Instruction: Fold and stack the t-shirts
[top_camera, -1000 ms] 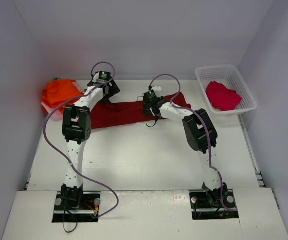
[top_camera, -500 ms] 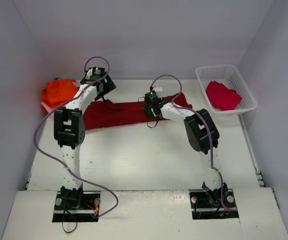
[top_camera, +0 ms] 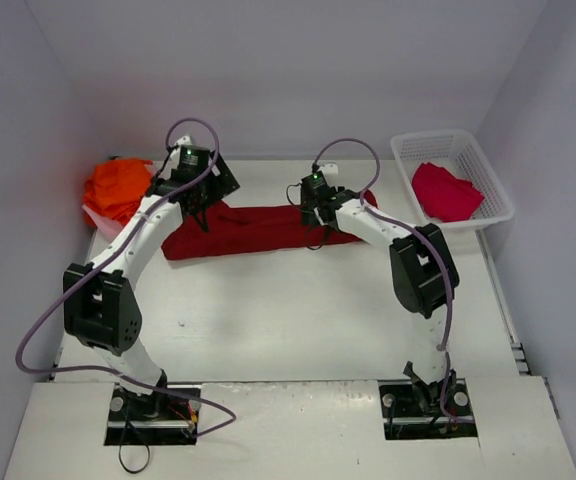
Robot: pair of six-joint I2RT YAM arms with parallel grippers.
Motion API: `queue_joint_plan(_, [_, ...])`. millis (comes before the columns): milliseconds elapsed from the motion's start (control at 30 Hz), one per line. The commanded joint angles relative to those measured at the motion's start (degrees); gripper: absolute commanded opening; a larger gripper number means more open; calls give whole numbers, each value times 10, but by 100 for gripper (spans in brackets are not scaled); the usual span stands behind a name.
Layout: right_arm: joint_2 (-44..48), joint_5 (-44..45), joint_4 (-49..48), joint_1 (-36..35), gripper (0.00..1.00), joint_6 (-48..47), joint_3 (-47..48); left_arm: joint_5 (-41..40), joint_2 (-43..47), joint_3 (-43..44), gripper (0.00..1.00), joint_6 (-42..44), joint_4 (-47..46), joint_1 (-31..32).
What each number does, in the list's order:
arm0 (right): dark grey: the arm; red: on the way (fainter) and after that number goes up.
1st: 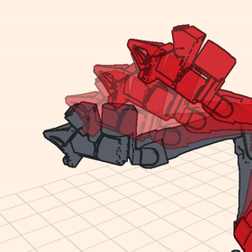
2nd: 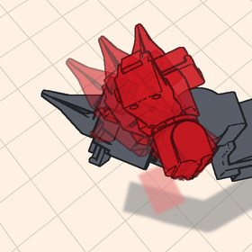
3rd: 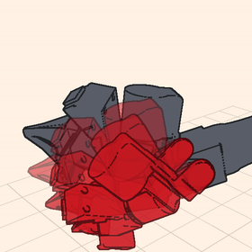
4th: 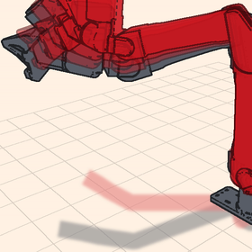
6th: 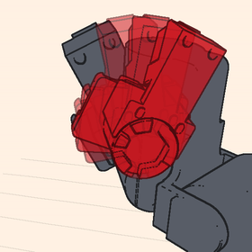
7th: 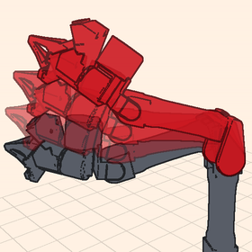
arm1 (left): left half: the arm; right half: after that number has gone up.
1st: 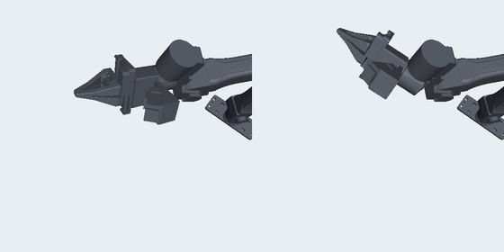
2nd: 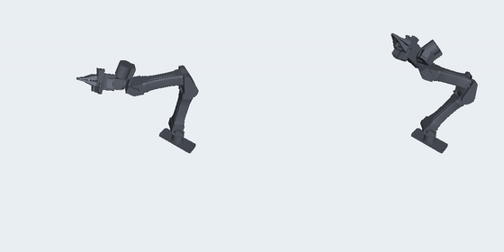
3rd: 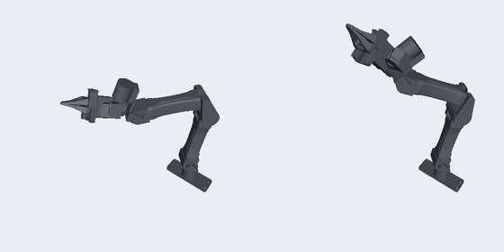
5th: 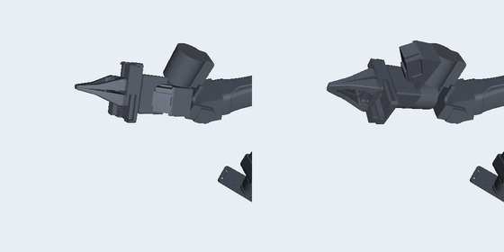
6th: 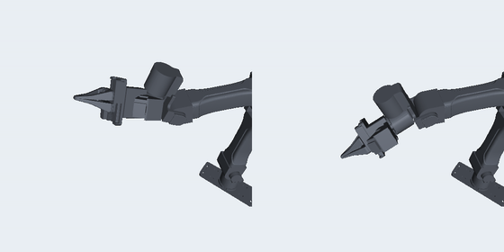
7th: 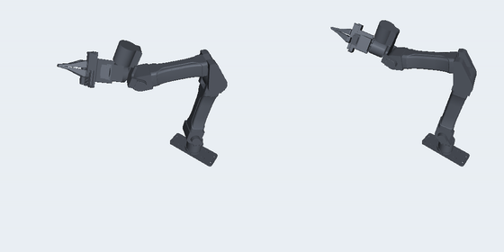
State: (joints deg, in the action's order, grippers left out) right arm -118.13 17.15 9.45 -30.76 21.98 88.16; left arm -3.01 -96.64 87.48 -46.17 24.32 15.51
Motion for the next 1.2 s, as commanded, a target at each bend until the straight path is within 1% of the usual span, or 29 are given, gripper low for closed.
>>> queue_joint_plan(0, [73, 20, 7, 4, 59, -8, 20, -6, 31, -57, 82, -37, -25, 12])
queue_joint_plan(133, [88, 35, 10, 11, 59, -30, 27, -21, 37, -103, 82, -58, -33, 24])
queue_joint_plan(267, [84, 35, 10, 39, 59, -46, 32, -24, 30, -135, 82, -81, -57, 24])
queue_joint_plan(400, [87, 5, 6, 90, 59, -46, 24, -25, 4, -119, 82, -84, -54, 18])
queue_joint_plan(567, [85, -6, -7, 117, 60, -58, 14, -16, -31, -90, 82, -88, -46, 7])
queue_joint_plan(867, [48, -16, -24, 131, 60, -70, 21, 5, -66, -112, 82, -94, -75, -36])
queue_joint_plan(1167, [-2, -9, -46, 133, 60, -71, 15, 14, -108, -103, 82, -88, -90, -57])
